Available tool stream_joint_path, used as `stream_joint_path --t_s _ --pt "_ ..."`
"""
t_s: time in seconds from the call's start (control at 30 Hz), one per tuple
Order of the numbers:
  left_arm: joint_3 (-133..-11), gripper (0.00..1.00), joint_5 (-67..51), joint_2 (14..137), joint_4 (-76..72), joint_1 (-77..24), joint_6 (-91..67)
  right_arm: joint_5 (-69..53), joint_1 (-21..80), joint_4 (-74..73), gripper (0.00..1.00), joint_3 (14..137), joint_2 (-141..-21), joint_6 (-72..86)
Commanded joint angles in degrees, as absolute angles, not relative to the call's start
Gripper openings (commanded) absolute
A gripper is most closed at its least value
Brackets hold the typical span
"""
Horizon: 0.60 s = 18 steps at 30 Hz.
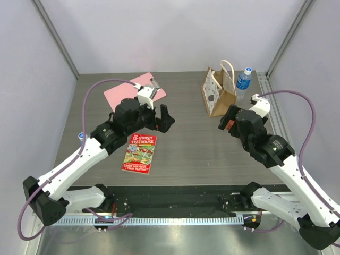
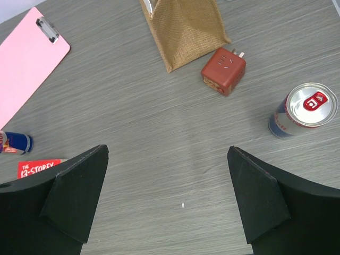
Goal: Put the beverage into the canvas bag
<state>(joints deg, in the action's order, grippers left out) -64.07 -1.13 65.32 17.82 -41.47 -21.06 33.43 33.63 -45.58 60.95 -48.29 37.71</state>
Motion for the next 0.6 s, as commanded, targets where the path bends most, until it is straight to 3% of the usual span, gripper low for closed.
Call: stream_joint_path --t_s 0.0,0.23,0.43,0.57 --pt "-66.4 1.00 -0.5 65.9 16.3 -41.2 -21.2 35.4 33.5 -44.6 1.00 60.9 -50.2 39.6" --pt "-67.0 1.00 -0.5 66.9 17.0 -41.3 -21.4 40.8 33.5 -44.7 1.00 61.9 -53.0 40.9" --pt "-67.5 1.00 -0.5 66.9 17.8 -41.3 -21.7 59.4 32.2 -49.8 0.99 64.2 -57.4 40.9" --pt "-67.8 1.00 0.8 66.9 18.3 -41.2 -22.1 57.8 25.2 -50.5 0.98 64.3 -60.9 40.6"
